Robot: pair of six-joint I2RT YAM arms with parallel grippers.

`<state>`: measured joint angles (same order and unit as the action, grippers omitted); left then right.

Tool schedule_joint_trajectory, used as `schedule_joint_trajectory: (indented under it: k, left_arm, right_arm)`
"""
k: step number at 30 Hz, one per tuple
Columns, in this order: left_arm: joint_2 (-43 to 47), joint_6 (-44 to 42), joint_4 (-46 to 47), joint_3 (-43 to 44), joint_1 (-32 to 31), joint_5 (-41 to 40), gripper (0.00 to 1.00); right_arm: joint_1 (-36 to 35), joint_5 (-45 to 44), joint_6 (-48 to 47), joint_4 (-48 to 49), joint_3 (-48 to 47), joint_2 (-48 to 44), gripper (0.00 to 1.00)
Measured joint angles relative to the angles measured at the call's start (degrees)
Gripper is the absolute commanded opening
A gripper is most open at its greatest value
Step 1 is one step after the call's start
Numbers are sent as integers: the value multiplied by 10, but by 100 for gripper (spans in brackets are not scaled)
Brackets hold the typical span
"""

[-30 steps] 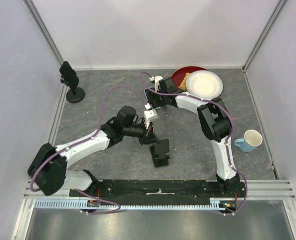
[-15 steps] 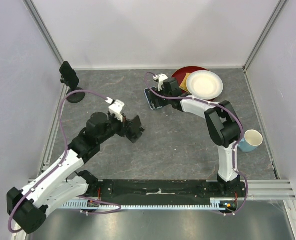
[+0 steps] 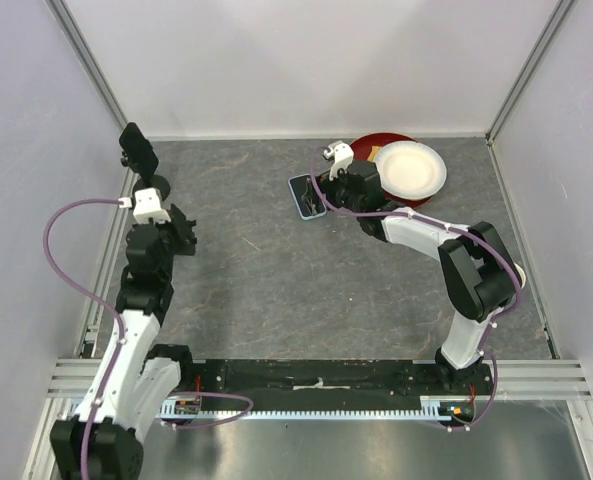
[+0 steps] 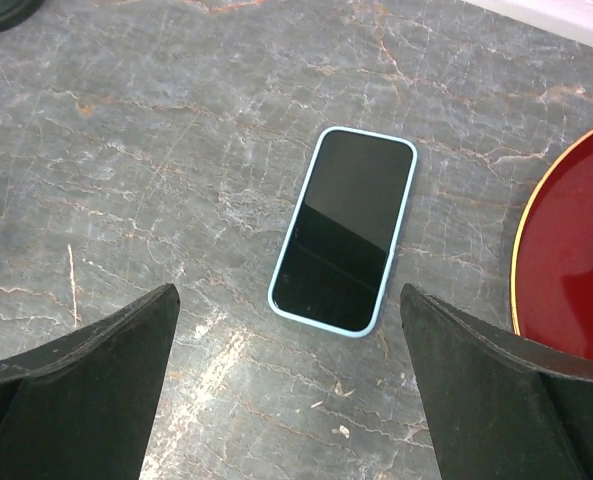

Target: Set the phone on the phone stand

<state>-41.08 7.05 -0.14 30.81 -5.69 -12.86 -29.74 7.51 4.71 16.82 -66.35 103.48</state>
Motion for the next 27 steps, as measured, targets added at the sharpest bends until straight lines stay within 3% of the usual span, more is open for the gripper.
schedule_joint_trajectory:
  k: [6,12,21,27]
  left_arm:
    - [-102,-34,19,24,107,57,2]
    - [-123,-127,39,30,188,147,2]
    - [-259,-188,70,83,333,396,2]
    - [-310,-202,64,120,398,498,2]
  right_arm:
    - [0,11,-3,28,16,-4,98]
    - [0,25,-9,39,28,-5,98]
    - [0,42,-16,57,34,-5,98]
    - [0,45,-18,59,38,-5,98]
